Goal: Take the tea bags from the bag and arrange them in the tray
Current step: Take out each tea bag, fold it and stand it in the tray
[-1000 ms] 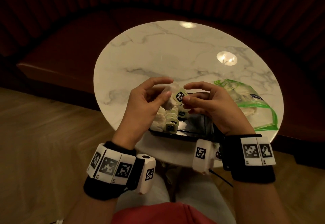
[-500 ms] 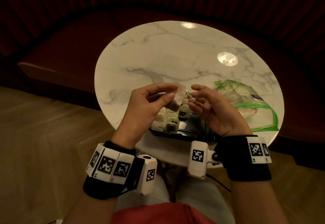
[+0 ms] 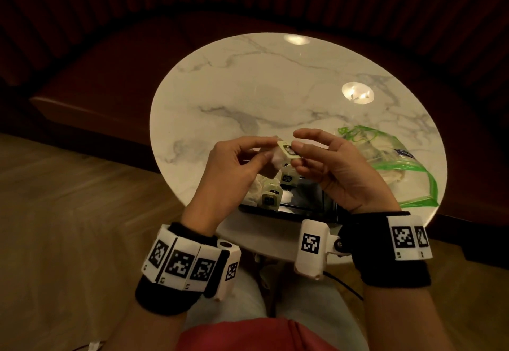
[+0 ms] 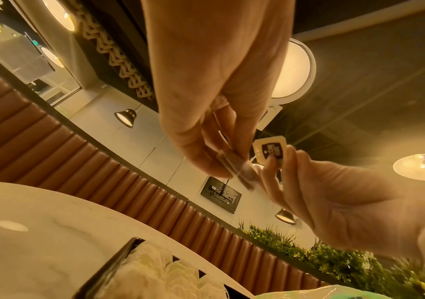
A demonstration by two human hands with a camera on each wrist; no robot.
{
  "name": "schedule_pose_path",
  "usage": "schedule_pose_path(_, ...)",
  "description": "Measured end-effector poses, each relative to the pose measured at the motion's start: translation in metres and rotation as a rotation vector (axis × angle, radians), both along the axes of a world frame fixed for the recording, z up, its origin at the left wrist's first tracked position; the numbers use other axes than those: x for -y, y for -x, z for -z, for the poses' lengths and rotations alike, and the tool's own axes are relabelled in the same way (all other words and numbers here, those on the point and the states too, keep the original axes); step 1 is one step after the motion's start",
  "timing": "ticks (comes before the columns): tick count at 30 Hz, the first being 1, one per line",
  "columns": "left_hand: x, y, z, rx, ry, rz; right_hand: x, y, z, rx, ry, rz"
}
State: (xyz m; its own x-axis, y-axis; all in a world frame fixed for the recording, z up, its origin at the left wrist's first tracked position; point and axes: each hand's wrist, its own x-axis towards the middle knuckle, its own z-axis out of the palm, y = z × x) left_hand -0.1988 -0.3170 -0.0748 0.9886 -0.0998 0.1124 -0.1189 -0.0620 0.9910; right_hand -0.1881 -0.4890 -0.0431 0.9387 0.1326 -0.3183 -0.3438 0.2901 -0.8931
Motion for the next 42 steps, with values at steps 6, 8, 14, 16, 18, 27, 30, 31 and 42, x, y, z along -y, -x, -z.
schedule_pose_path(6,0.0,0.0,-0.001,-0.036,0.067,-0.05,0.002,0.003,0.002,0.102,0.232,-0.073)
schedule_pose_path(8,0.0,-0.001,-0.001,-0.057,0.068,-0.05,0.002,0.003,0.002,0.14,0.297,-0.072)
schedule_pose_path(14,0.0,0.0,-0.002,-0.036,0.026,-0.045,0.003,0.002,0.0,0.232,0.396,-0.01)
schedule_pose_path(16,0.0,0.001,-0.003,-0.025,0.012,-0.025,0.003,0.0,0.0,0.239,0.383,0.041)
schedule_pose_path(18,0.0,0.001,-0.003,-0.014,-0.012,-0.001,0.004,-0.001,0.001,0.234,0.358,0.082)
schedule_pose_path(27,0.004,0.003,-0.003,0.029,-0.116,0.05,0.0,-0.002,0.0,0.203,0.217,0.11)
schedule_pose_path(30,0.004,0.003,-0.003,0.039,-0.109,0.039,0.002,0.0,-0.001,0.22,0.249,0.045)
schedule_pose_path(31,0.003,0.003,-0.003,0.039,-0.097,0.027,0.003,0.001,-0.001,0.228,0.278,0.026)
schedule_pose_path(42,0.009,0.003,-0.01,-0.03,0.158,-0.035,0.002,0.002,-0.003,0.342,0.418,-0.03)
